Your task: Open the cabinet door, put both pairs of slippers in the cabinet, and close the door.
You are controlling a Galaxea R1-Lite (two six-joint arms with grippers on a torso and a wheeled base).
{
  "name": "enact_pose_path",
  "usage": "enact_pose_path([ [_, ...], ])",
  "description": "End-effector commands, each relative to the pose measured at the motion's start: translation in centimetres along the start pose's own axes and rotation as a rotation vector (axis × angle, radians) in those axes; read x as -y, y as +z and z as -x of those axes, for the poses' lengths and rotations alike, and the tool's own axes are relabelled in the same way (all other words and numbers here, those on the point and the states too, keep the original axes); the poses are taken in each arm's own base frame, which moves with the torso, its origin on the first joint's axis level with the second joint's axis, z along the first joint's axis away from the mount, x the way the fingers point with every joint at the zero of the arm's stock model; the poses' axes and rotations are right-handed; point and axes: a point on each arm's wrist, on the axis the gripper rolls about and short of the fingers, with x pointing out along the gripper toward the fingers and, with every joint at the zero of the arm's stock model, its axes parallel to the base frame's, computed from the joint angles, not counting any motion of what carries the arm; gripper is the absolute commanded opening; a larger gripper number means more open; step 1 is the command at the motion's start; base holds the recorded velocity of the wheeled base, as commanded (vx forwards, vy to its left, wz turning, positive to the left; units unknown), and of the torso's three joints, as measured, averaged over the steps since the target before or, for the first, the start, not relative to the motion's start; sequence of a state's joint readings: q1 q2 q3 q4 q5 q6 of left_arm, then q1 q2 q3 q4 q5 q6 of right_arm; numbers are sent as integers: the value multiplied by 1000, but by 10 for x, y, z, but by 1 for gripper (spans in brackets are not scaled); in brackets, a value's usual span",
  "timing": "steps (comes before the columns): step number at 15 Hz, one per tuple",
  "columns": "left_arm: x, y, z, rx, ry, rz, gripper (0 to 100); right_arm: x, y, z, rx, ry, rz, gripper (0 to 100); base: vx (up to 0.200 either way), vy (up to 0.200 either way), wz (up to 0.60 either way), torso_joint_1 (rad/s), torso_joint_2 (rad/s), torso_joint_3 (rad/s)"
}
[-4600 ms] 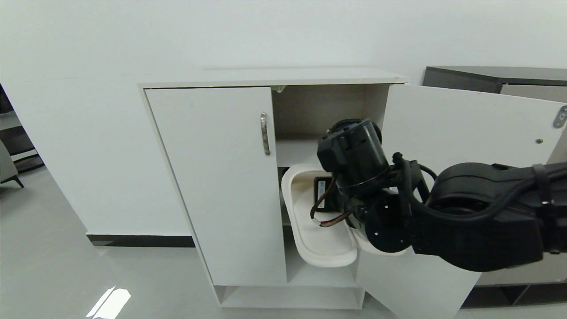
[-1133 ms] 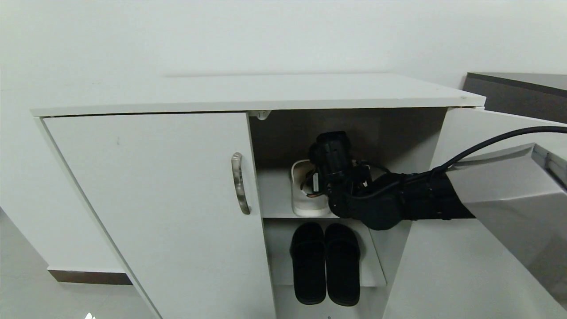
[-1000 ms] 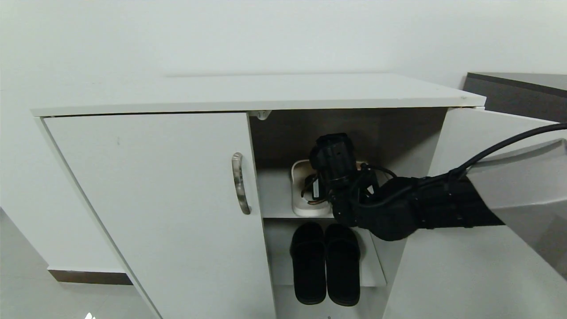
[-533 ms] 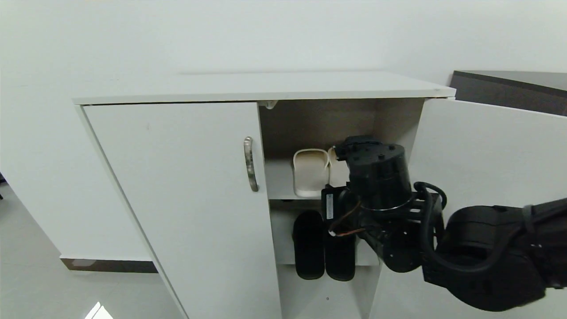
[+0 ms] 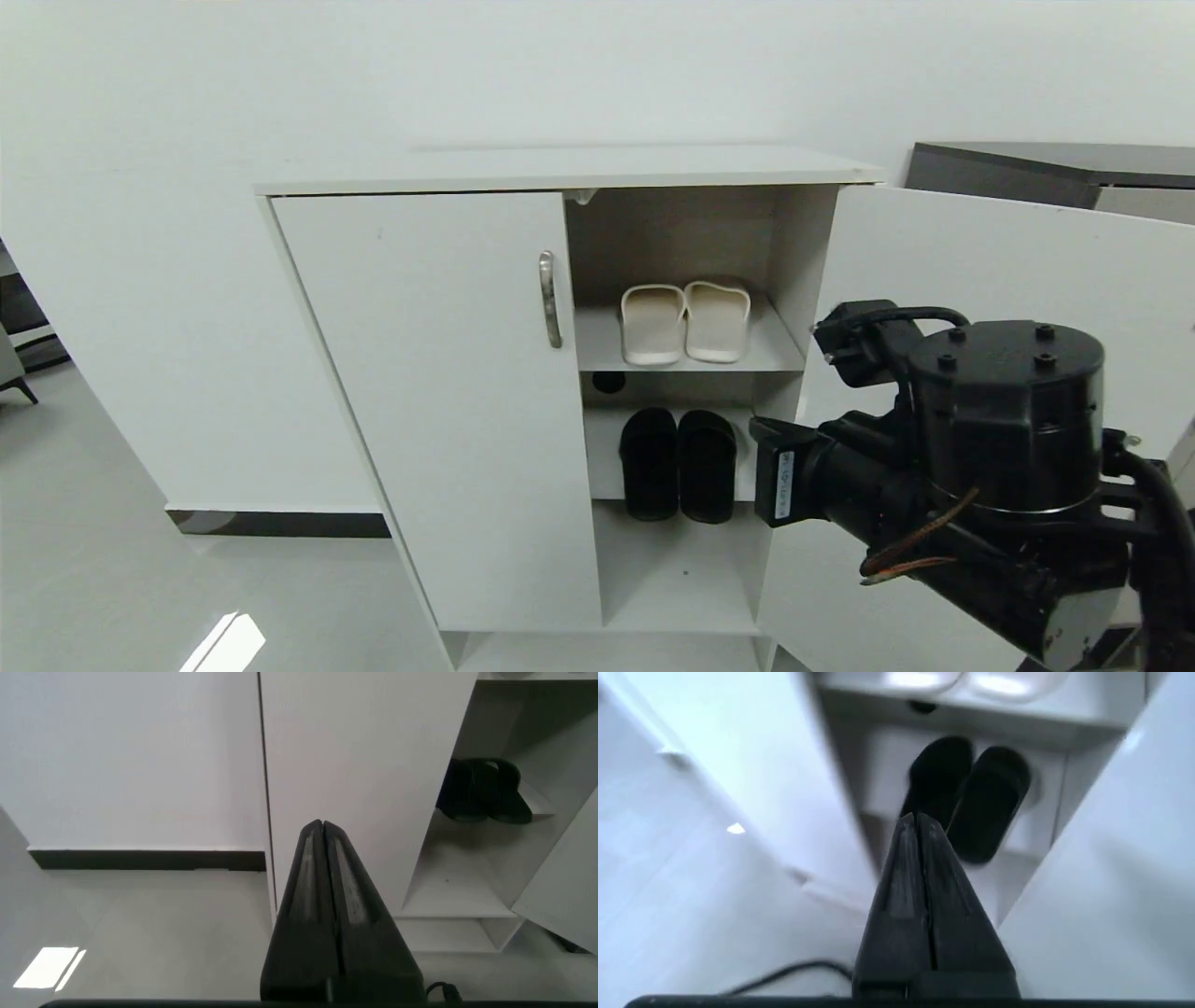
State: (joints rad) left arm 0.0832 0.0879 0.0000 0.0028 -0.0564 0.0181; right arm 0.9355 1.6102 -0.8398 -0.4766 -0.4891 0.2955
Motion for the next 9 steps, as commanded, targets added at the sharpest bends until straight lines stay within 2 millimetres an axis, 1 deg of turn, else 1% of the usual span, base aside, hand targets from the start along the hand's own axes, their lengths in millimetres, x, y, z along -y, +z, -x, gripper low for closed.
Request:
enact_pose_path([
  [1, 0, 0, 0, -1, 1, 0, 0, 6, 0, 11, 4, 14, 0, 0, -200, 0, 0, 2, 2, 2],
  [4, 0, 0, 0, -1, -1, 1, 0, 7, -7, 10, -15, 21, 27, 0, -200, 0, 0, 2, 5, -1],
  [8, 0, 0, 0, -1, -1, 0, 0, 8, -9, 10, -9, 22, 25, 0, -200, 0, 0, 6, 6, 1],
  [9, 0, 0, 0, -1, 1, 1, 0, 8, -9, 10, -9, 23, 25, 0, 0, 0, 0, 0, 0, 0],
])
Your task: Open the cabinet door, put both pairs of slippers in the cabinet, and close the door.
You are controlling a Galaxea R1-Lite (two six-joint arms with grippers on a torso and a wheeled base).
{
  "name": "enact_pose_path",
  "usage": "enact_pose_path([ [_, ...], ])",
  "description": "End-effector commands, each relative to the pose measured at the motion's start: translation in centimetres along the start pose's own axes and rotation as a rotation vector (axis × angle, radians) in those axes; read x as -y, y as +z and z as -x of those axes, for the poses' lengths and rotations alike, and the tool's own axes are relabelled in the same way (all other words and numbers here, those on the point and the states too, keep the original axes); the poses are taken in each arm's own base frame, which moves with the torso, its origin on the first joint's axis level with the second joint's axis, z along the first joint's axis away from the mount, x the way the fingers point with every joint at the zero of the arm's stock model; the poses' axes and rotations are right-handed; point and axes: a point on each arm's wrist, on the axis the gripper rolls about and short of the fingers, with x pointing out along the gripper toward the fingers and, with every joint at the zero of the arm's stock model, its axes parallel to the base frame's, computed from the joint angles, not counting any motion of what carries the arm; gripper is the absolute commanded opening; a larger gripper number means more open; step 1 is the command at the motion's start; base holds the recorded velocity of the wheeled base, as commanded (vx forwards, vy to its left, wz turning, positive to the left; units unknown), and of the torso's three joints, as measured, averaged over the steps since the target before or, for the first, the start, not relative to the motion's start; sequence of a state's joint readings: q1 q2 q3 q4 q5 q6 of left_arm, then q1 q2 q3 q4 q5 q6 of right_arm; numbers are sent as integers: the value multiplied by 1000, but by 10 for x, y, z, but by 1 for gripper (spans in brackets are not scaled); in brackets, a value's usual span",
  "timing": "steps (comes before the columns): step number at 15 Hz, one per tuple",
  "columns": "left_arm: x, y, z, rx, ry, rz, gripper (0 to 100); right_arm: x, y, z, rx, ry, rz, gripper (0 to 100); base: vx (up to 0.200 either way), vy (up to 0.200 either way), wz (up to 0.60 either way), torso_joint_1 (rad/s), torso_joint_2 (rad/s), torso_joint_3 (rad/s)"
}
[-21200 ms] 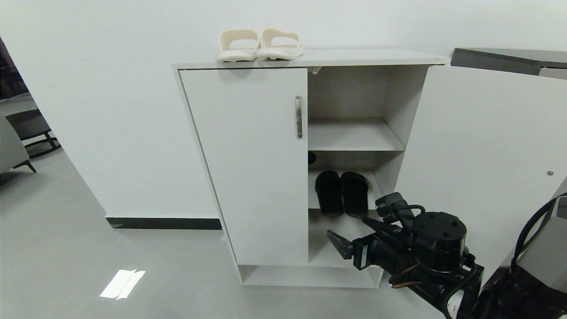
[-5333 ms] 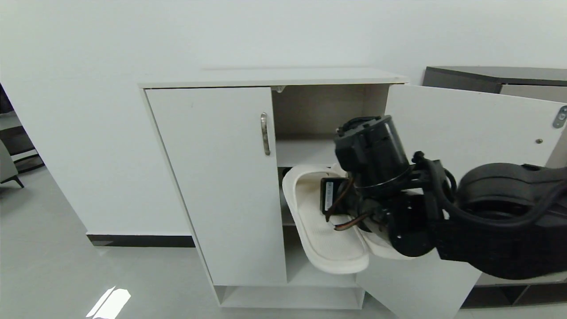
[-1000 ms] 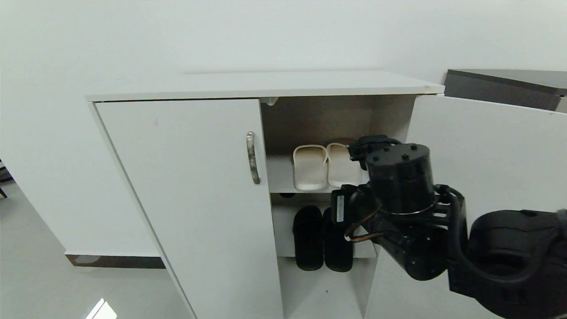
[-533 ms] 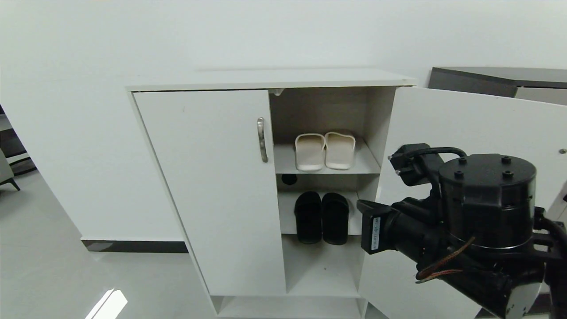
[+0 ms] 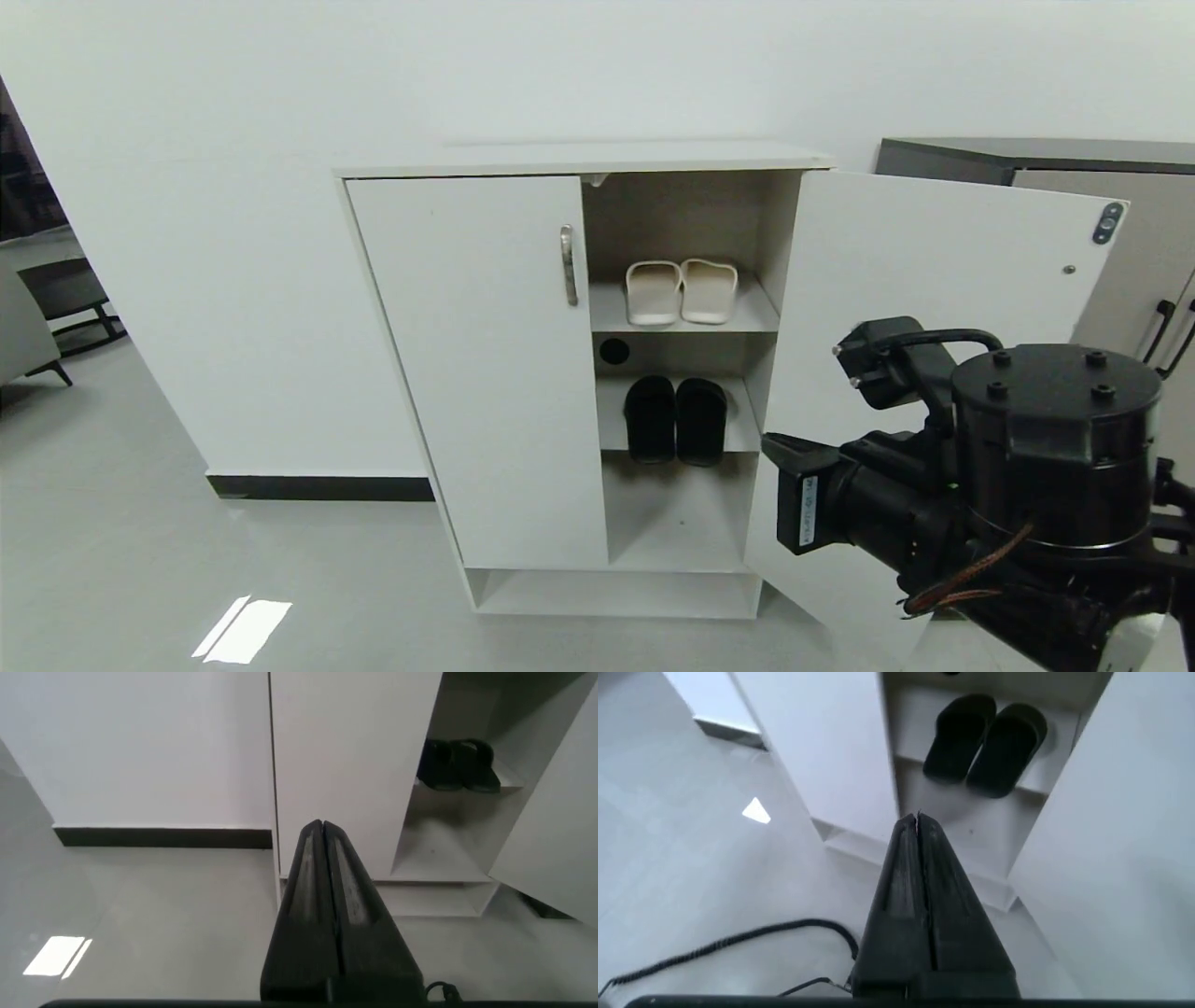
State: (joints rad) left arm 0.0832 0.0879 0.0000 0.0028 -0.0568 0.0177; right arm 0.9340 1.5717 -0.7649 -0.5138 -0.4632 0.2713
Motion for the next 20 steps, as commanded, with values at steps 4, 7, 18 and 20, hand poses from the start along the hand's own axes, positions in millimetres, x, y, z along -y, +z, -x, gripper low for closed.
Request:
enact_pose_path([
  [4, 0, 0, 0, -1, 1, 1, 0, 1, -3, -2, -16, 18, 0, 0, 0, 0, 0, 0, 0, 0],
  [7, 0, 0, 0, -1, 1, -1, 0, 1, -3, -2, -17, 16, 0, 0, 0, 0, 0, 34, -182, -137],
  [18, 0, 0, 0, -1, 0, -1, 0, 2, -4, -4, -20, 9, 3, 0, 0, 0, 0, 158, -442, -288],
  [20, 0, 0, 0, -1, 1, -1, 0, 2, -4, -4, -22, 9, 4, 0, 0, 0, 0, 195, -486, -281],
])
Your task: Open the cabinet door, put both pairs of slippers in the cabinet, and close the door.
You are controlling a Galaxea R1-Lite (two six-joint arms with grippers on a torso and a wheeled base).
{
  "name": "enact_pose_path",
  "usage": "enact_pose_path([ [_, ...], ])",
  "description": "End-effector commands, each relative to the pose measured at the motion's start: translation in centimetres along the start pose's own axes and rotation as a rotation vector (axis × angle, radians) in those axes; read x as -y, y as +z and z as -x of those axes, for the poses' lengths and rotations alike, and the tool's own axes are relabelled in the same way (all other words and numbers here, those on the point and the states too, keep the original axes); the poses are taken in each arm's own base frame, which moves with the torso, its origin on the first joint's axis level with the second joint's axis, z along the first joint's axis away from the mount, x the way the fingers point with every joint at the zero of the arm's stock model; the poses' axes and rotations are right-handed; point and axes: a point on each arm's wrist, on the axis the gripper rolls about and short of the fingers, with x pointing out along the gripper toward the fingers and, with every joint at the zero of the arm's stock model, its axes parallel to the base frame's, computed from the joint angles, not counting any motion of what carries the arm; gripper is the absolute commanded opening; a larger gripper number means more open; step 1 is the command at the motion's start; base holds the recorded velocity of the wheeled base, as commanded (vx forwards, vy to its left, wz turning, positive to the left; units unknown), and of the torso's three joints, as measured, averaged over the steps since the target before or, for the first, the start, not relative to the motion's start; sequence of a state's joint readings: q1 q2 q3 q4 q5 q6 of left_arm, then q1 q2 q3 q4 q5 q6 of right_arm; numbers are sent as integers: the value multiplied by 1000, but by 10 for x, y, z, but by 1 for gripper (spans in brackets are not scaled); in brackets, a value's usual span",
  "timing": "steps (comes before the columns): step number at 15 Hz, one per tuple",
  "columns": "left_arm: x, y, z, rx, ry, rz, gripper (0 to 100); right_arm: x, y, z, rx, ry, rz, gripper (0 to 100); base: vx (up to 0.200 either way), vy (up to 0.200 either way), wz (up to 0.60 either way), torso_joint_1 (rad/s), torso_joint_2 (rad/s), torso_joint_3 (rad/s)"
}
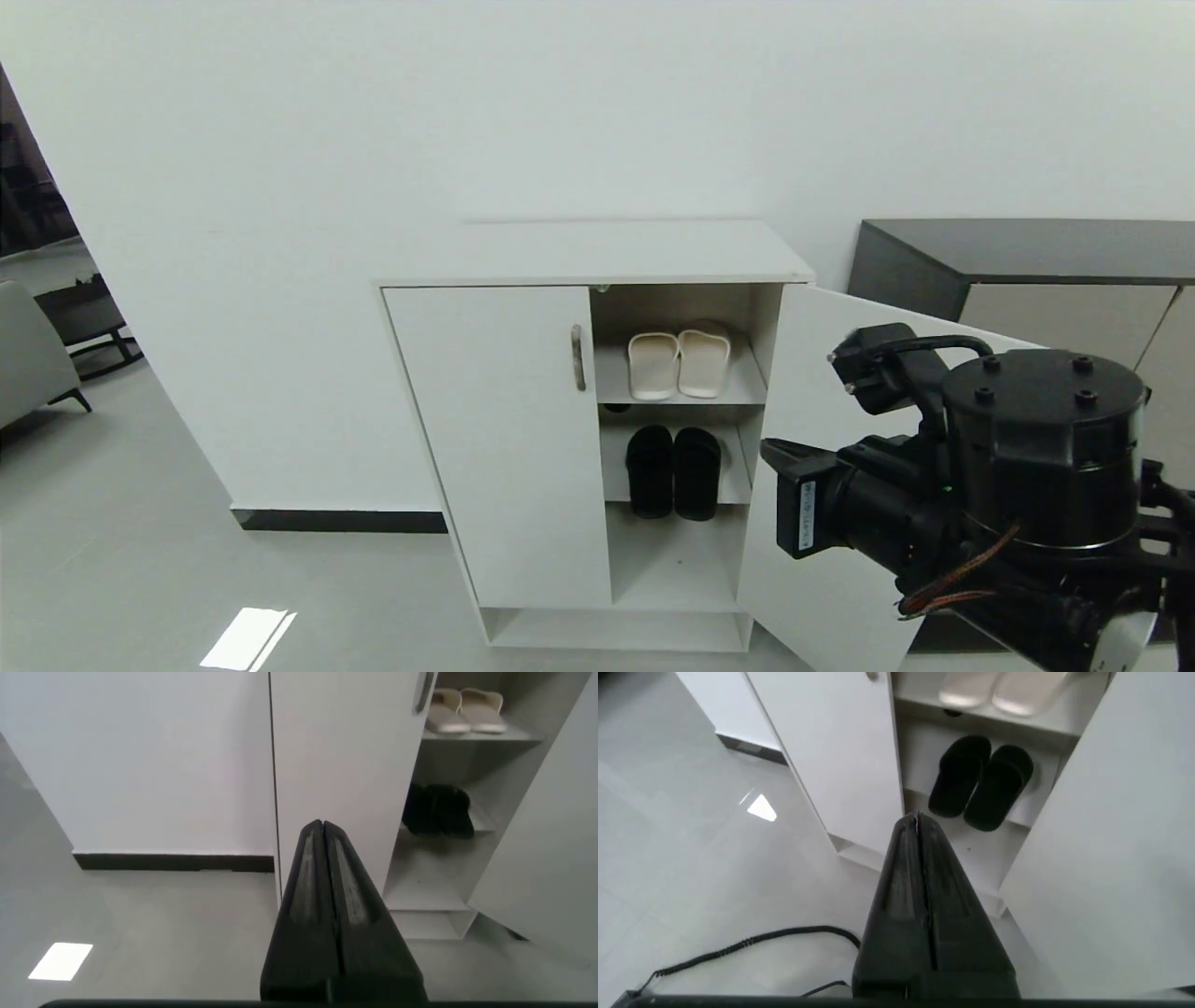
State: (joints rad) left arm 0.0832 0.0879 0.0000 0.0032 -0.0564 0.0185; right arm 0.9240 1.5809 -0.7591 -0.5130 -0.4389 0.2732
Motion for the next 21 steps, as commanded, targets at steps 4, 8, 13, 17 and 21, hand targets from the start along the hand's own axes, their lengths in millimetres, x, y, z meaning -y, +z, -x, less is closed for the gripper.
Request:
enact_pose_path([
  [4, 0, 0, 0, -1, 1, 0, 0, 0, -1, -1, -2, -2, 1, 0, 0, 0, 0, 212, -487, -281],
  [8, 0, 0, 0, -1, -1, 0, 0, 0, -1, -1, -2, -2, 1, 0, 0, 0, 0, 233, -505, -283],
  [13, 0, 0, 0, -1, -1, 0, 0, 3, -2, -2, -7, -16, 3, 0, 0, 0, 0, 249, -542, -297],
  [17, 0, 0, 0, -1, 1, 0, 0, 8, -6, -7, 5, -31, -2, 0, 0, 0, 0, 178, -372, -199],
  [21, 0, 0, 0, -1, 1, 0, 0, 8, -8, -10, 7, -32, 8, 0, -150, 0, 0, 29, -44, -29],
])
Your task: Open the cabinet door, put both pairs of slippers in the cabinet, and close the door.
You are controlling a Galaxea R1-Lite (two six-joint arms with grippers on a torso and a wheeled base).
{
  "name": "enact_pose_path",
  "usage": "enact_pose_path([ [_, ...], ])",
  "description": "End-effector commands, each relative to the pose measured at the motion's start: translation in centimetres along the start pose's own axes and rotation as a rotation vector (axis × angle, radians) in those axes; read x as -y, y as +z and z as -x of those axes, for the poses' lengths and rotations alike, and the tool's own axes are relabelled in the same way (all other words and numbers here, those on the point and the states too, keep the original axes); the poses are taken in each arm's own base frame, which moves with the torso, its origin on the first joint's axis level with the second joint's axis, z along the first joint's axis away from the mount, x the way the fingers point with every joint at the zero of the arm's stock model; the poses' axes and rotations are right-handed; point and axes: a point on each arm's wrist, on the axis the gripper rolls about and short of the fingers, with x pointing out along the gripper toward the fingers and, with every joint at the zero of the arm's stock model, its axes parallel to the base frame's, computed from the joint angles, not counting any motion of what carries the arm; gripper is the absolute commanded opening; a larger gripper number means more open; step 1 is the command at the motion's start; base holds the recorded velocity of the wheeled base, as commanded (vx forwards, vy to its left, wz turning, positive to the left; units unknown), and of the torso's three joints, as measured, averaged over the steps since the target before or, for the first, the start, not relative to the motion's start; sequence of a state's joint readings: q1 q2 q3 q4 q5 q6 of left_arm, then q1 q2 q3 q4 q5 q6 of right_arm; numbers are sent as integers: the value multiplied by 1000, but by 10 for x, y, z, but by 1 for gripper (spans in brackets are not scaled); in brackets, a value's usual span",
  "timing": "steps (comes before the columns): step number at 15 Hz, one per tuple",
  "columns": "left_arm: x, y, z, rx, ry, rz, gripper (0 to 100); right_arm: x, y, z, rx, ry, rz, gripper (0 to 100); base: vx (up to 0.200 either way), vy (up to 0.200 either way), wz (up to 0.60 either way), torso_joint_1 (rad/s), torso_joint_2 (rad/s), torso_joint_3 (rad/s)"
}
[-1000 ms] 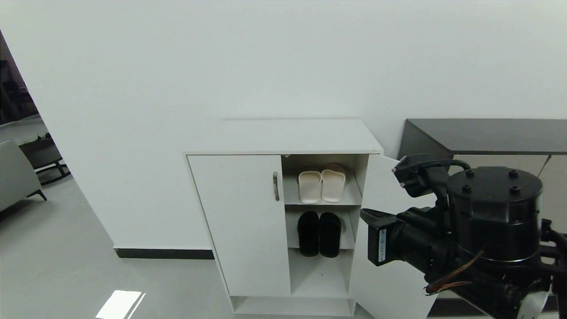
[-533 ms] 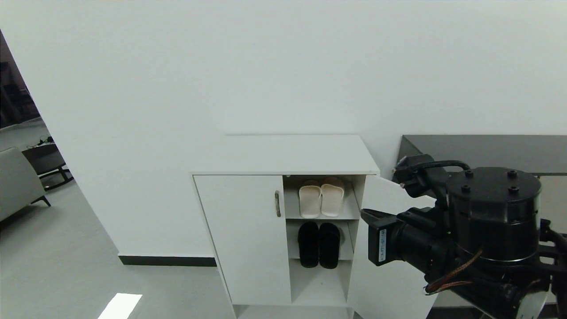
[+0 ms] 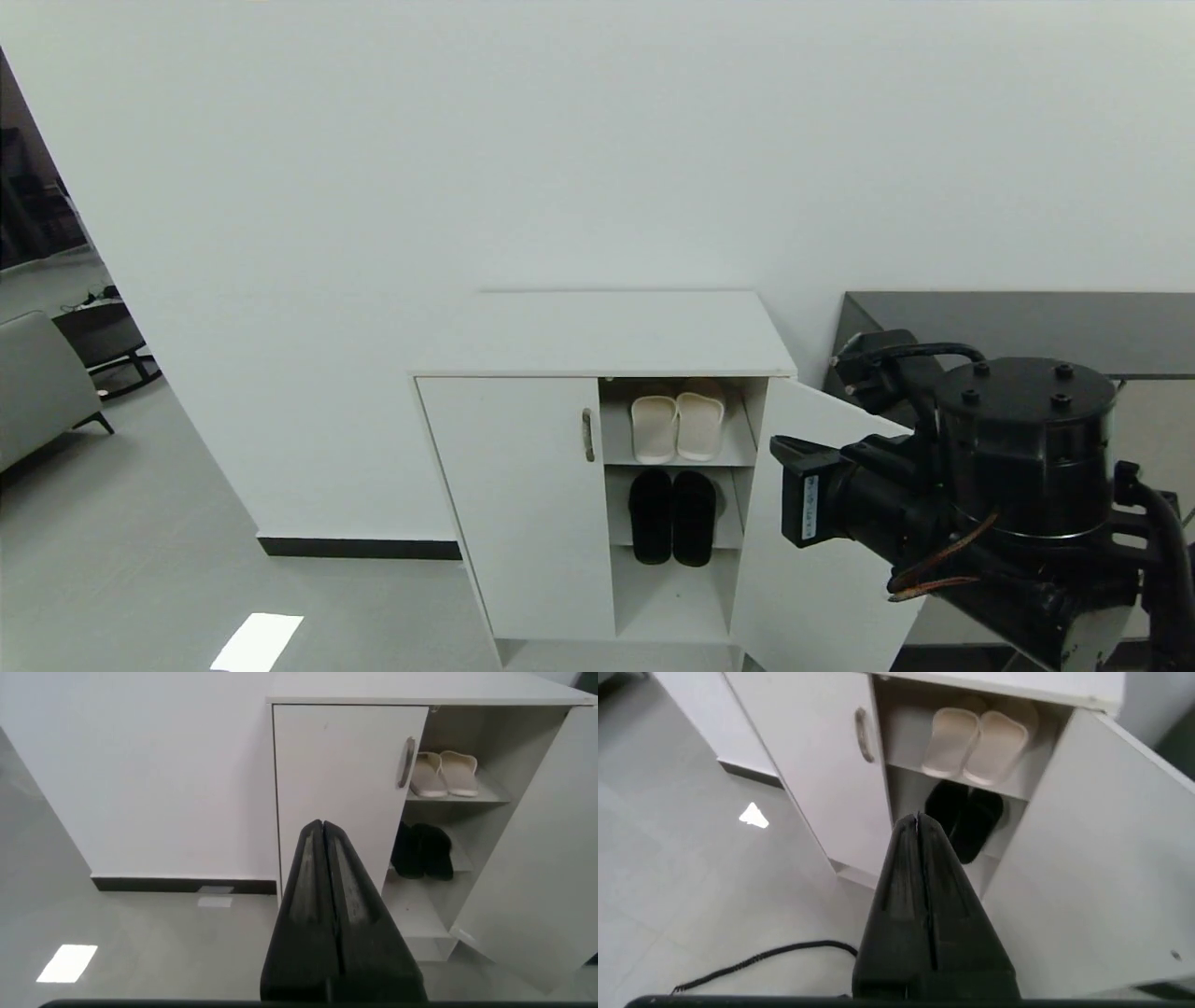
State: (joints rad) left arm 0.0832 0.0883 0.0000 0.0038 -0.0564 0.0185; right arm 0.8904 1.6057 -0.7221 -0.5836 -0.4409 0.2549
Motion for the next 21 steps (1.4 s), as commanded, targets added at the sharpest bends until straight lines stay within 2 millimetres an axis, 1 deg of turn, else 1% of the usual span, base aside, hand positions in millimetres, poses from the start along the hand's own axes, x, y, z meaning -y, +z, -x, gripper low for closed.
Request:
enact_pose_path([
  [1, 0, 0, 0, 0, 1, 0, 0, -1, -1, -1, -4, 1, 2, 0, -200, 0, 0, 7, -12, -2],
  [3, 0, 0, 0, 0, -1, 0, 0, 2, -2, -3, -5, -9, 1, 0, 0, 0, 0, 0, 0, 0],
  [5, 0, 0, 0, 0, 1, 0, 0, 10, -2, -9, -10, -42, -3, 0, 0, 0, 0, 0, 0, 0],
  [6, 0, 0, 0, 0, 1, 0, 0, 17, -1, -13, -14, -59, -5, 0, 0, 0, 0, 0, 0, 0],
  [7, 0, 0, 0, 0, 1, 0, 0, 28, -1, -19, -21, -92, 16, 0, 0, 0, 0, 0, 0, 0],
  [9, 0, 0, 0, 0, 1, 0, 0, 65, 2, -34, -35, -213, 31, 0, 0, 0, 0, 0, 0, 0],
  [12, 0, 0, 0, 0, 2, 2, 0, 128, 7, -43, -60, -320, 11, 0, 0, 0, 0, 0, 0, 0],
  [15, 0, 0, 0, 0, 1, 0, 0, 188, 4, -58, -96, -445, -23, 0, 0, 0, 0, 0, 0, 0],
  [18, 0, 0, 0, 0, 1, 2, 0, 230, -4, -69, -135, -479, -61, 0, 0, 0, 0, 0, 0, 0],
  [19, 0, 0, 0, 0, 1, 2, 0, 238, -6, -73, -141, -496, -69, 0, 0, 0, 0, 0, 0, 0],
  [20, 0, 0, 0, 0, 1, 0, 0, 253, -12, -79, -155, -527, -84, 0, 0, 0, 0, 0, 0, 0],
  [21, 0, 0, 0, 0, -1, 0, 0, 262, -15, -82, -166, -546, -93, 0, 0, 0, 0, 0, 0, 0],
])
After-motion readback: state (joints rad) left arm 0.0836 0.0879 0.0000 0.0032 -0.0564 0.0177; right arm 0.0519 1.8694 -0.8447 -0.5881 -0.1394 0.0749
